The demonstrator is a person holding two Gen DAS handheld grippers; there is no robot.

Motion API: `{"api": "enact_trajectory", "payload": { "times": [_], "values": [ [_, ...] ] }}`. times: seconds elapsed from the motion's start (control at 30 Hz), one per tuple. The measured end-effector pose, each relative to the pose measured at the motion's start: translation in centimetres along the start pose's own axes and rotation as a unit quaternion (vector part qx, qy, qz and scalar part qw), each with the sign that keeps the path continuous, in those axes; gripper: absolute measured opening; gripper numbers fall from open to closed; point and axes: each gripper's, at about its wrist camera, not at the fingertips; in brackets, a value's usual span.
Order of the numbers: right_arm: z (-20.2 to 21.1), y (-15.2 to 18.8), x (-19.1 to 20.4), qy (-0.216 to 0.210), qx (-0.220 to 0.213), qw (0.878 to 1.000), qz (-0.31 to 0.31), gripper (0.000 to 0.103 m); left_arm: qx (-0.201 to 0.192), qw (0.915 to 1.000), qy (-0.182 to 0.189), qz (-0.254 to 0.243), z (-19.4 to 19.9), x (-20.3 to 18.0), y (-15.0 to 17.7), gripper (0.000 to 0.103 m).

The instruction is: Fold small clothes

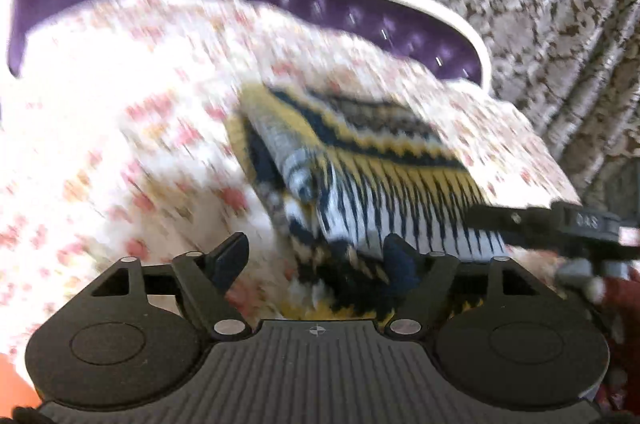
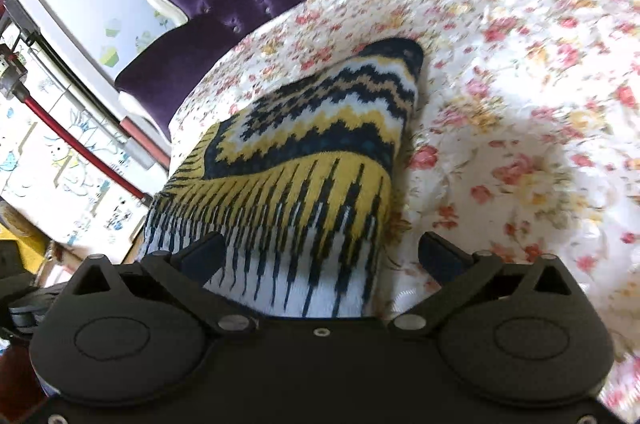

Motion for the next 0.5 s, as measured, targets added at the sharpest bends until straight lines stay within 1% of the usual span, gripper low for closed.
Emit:
{"api": "enact_trajectory", "payload": {
  "times": [0.07, 0.13, 0.17, 0.23, 0.37, 0.43, 0.5],
  "values": [
    [0.9, -0.1, 0.6, 0.022, -0.032, 0.999, 0.008, 0.103, -0.029, 0.9992, -0.022, -0.018, 1.0, -0.7, -0.4, 0.075],
    [1.7, -0.3, 1.3, 0.055, -0.068, 0.996, 0.018, 0.103, -0.049, 0.9975, -0.037, -0.036, 1.3, -1.6, -0.8, 0.079],
    [1.9, -0.7, 1.8, 0.076, -0.085, 0.993, 0.023, 0.103, -0.055, 0.9964, -0.047, -0.045, 1.2, -2.0, -1.2, 0.080],
    [2.0, -1.3, 2.3, 0.096, -0.103, 0.989, 0.035, 0.103, -0.057, 0.9944, -0.068, -0.057, 0.4, -2.6, -1.9, 0.080],
    [0.6, -2.6, 3.0, 0.110, -0.114, 0.986, 0.049, 0.103, -0.050, 0.9930, -0.086, -0.065, -1.9, -2.7, -3.1, 0.080],
    [-0.4, -2.6, 3.4, 0.136, -0.110, 0.982, 0.069, 0.103, -0.041, 0.9910, -0.104, -0.074, -2.9, -2.4, -2.8, 0.080],
    [-1.6, -2.2, 3.7, 0.160, -0.094, 0.979, 0.084, 0.103, -0.025, 0.9883, -0.127, -0.080, -3.9, -1.8, -2.2, 0.080]
  ]
}}
Point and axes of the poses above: each gripper's, at about its wrist camera, not at the fingertips, and z roughly against the way its jaws point, x to its left, y to its underside, and after that the axes turned 7 degrees about y, right-handed
